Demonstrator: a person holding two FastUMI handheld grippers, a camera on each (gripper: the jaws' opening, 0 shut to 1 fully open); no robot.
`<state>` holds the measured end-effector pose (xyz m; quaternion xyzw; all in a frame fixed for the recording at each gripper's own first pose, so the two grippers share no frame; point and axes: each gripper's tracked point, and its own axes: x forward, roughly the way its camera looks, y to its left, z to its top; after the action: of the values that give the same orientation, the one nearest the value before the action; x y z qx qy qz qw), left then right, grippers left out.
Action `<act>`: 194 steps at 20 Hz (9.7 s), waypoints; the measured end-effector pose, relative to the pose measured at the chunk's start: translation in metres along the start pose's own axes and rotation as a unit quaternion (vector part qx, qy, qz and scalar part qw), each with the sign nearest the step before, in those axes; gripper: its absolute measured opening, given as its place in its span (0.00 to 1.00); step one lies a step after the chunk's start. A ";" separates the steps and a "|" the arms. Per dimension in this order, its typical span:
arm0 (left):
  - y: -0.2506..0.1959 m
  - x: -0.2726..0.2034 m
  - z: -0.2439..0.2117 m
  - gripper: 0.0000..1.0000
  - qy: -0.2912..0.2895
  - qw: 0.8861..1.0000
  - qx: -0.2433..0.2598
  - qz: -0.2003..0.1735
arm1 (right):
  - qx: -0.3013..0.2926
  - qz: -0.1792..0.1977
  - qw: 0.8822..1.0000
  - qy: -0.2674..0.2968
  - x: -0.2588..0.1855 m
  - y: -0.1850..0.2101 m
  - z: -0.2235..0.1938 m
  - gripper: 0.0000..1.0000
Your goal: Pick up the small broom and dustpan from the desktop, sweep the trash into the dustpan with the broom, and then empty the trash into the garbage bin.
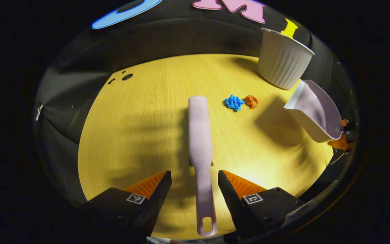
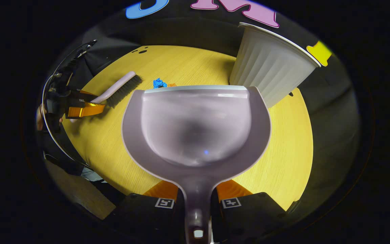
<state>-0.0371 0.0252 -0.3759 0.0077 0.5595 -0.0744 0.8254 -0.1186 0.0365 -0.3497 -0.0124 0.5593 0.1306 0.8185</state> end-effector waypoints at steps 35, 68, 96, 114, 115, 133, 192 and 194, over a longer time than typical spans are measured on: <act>-0.055 0.059 0.107 0.24 -0.060 0.975 0.193 -0.088 | -0.054 0.075 0.980 0.174 0.020 0.033 -0.028 0.36; -0.061 0.013 0.069 0.27 -0.059 0.986 0.111 -0.110 | 0.054 0.025 0.996 0.061 -0.016 -0.004 0.009 0.36; -0.044 -0.004 0.007 0.27 -0.056 0.993 0.061 -0.080 | 0.038 -0.101 0.983 0.149 -0.091 -0.283 0.222 0.36; -0.036 0.003 0.007 0.27 -0.057 0.994 0.055 -0.072 | -0.040 -0.125 0.973 0.191 -0.079 -0.292 0.245 0.36; -0.036 0.004 0.008 0.27 -0.058 0.994 0.051 -0.072 | -0.031 -0.123 0.977 0.171 -0.081 -0.294 0.246 0.36; -0.031 0.000 0.011 0.27 -0.063 0.996 0.037 -0.041 | -0.035 0.035 0.999 0.003 -0.130 -0.087 0.146 0.36; -0.028 -0.145 0.085 0.35 -0.254 0.967 0.000 0.033 | 0.037 0.061 0.963 -0.260 -0.062 0.024 0.177 0.42; -0.033 -0.164 0.093 0.34 -0.286 0.958 -0.006 0.028 | 0.031 0.050 0.953 -0.297 -0.076 0.021 0.189 0.42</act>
<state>-0.0151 0.0026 -0.1867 -0.0027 0.3005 -0.0471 0.9526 0.0230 0.0734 -0.2064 0.0806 0.2950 0.1516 0.9399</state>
